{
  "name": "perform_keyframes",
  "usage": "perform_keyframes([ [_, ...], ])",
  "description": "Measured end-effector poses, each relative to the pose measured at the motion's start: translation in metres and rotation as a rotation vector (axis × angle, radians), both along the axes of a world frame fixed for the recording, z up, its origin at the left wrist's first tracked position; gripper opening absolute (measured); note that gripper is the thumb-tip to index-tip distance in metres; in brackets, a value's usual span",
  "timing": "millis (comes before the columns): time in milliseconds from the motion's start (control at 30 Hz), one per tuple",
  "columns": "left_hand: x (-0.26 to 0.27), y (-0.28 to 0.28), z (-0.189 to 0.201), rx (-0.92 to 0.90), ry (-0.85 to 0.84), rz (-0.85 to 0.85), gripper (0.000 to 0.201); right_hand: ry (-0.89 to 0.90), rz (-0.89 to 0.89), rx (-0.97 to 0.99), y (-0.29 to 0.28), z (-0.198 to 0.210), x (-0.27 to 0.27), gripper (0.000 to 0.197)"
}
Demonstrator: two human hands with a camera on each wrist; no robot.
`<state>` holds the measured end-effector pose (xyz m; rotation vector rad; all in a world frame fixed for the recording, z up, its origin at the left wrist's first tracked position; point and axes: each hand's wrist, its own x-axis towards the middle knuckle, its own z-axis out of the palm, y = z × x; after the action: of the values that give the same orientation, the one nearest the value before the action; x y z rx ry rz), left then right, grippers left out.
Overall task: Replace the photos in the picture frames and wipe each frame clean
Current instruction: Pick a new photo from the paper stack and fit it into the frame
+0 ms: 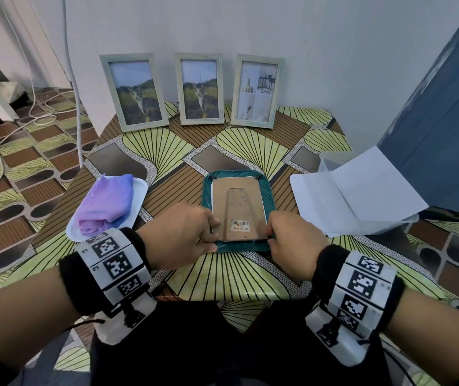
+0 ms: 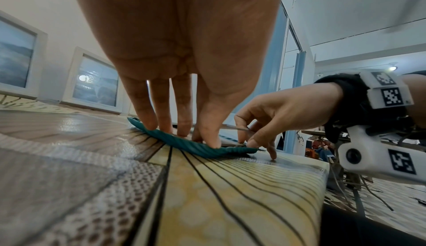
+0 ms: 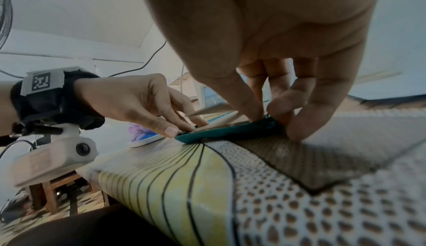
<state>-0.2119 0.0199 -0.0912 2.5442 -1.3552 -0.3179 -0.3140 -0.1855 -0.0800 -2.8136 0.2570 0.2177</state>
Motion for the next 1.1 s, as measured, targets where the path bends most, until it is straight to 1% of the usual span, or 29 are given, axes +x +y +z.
perform_keyframes([
  [133,0.001,0.0,0.002,0.003,0.003,-0.016,0.013,-0.002,0.032,-0.045,0.004,0.0,-0.001,0.015],
  [267,0.001,0.0,0.001,-0.007,-0.006,-0.012,0.014,-0.037,0.051,-0.046,0.0,-0.002,-0.004,0.011],
  [367,0.0,0.001,0.002,-0.014,-0.005,-0.01,0.016,-0.033,0.056,0.008,-0.009,-0.005,-0.005,0.009],
  [500,0.006,0.0,0.013,0.009,0.025,-0.028,0.021,-0.07,0.025,0.091,-0.018,-0.007,-0.002,0.019],
  [600,0.009,-0.005,0.022,-0.065,0.018,-0.01,0.018,-0.173,0.002,0.137,-0.03,-0.004,0.006,0.026],
  [667,0.008,-0.01,0.022,-0.149,-0.026,0.008,0.017,-0.22,0.029,0.128,-0.036,-0.002,0.014,0.02],
  [700,0.005,-0.014,0.021,-0.162,-0.04,0.005,0.021,-0.23,0.048,0.128,-0.039,-0.001,0.019,0.013],
  [733,0.003,-0.018,0.02,-0.135,-0.049,-0.008,0.031,-0.231,0.074,0.132,-0.042,-0.001,0.024,0.006],
  [767,0.0,-0.023,0.017,-0.073,-0.061,-0.028,0.044,-0.221,0.098,0.128,-0.043,-0.001,0.028,0.01],
  [800,-0.003,-0.027,0.015,0.009,-0.083,-0.05,0.056,-0.206,0.129,0.111,-0.046,-0.002,0.032,0.019],
  [833,-0.007,-0.031,0.012,0.095,-0.119,-0.071,0.066,-0.187,0.153,0.085,-0.047,-0.003,0.036,0.026],
  [900,-0.013,-0.036,0.009,0.231,-0.172,-0.111,0.081,-0.16,0.195,0.029,-0.049,-0.005,0.041,0.032],
  [967,-0.015,-0.037,0.007,0.294,-0.159,-0.128,0.089,-0.132,0.199,-0.006,-0.05,-0.007,0.044,0.034],
  [1033,-0.013,-0.035,0.007,0.298,-0.163,-0.131,0.088,-0.115,0.183,-0.019,-0.05,-0.007,0.044,0.032],
  [1100,-0.006,-0.031,0.012,0.276,-0.215,-0.138,0.088,-0.119,0.182,-0.015,-0.049,-0.007,0.039,0.028],
])
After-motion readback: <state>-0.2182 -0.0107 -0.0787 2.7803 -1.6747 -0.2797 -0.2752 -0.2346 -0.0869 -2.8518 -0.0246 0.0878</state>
